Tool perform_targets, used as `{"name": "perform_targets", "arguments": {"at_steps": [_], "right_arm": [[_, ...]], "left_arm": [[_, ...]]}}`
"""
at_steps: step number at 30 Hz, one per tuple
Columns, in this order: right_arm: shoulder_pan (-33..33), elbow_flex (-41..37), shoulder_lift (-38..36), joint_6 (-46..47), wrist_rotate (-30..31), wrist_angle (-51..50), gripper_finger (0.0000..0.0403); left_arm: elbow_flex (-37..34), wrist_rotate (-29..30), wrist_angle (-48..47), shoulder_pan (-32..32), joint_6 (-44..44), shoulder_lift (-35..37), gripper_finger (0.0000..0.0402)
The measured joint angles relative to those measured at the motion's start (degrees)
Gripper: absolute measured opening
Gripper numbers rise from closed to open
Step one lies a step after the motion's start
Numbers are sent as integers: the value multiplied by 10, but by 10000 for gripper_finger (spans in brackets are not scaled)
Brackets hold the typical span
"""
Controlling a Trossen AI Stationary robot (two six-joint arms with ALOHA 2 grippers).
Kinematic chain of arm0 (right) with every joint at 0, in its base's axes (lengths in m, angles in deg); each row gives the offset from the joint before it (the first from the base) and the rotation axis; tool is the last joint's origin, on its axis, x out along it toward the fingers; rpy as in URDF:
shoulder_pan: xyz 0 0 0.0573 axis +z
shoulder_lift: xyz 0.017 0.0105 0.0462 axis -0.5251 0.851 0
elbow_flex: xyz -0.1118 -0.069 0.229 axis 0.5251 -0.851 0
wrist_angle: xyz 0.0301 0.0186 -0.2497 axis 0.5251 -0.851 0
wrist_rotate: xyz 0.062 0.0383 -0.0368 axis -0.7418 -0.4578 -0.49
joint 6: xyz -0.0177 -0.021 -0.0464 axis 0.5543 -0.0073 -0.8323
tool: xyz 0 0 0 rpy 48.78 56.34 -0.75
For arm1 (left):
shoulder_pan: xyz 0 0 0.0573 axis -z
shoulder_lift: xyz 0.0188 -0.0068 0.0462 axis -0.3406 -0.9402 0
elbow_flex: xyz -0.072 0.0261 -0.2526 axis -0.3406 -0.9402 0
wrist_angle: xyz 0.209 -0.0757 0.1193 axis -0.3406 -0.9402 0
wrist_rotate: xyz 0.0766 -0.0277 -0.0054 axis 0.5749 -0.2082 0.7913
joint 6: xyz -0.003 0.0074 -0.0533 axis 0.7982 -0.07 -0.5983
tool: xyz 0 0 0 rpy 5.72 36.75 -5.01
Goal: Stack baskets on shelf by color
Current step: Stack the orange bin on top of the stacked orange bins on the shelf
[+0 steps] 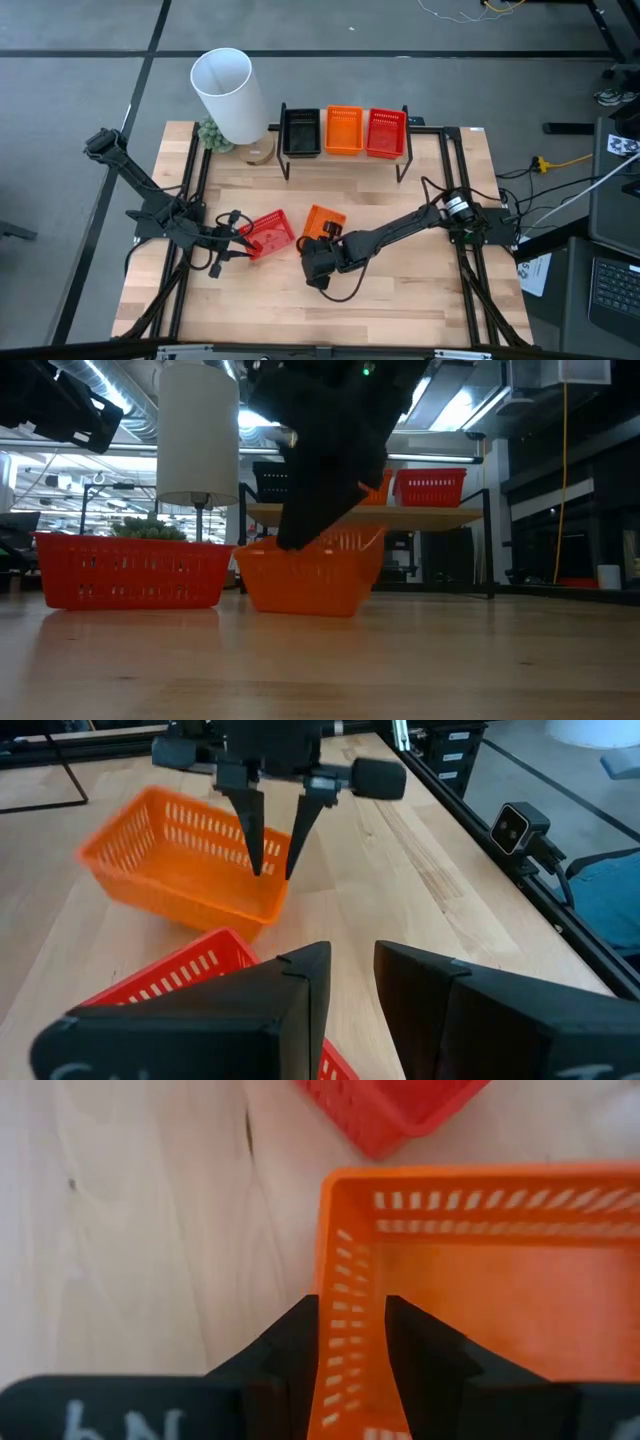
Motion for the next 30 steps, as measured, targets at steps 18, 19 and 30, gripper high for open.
{"name": "perform_targets", "arguments": {"at_steps": [18, 19, 30], "right_arm": [[1, 16, 15, -13, 1, -6, 117], [1, 16, 15, -11, 1, -8, 117], [2, 16, 32, 59, 0, -34, 117]], "left_arm": [[0, 0, -2, 0, 0, 0, 74], [0, 0, -2, 0, 0, 0, 74], [0, 0, -5, 0, 0, 0, 74]]}}
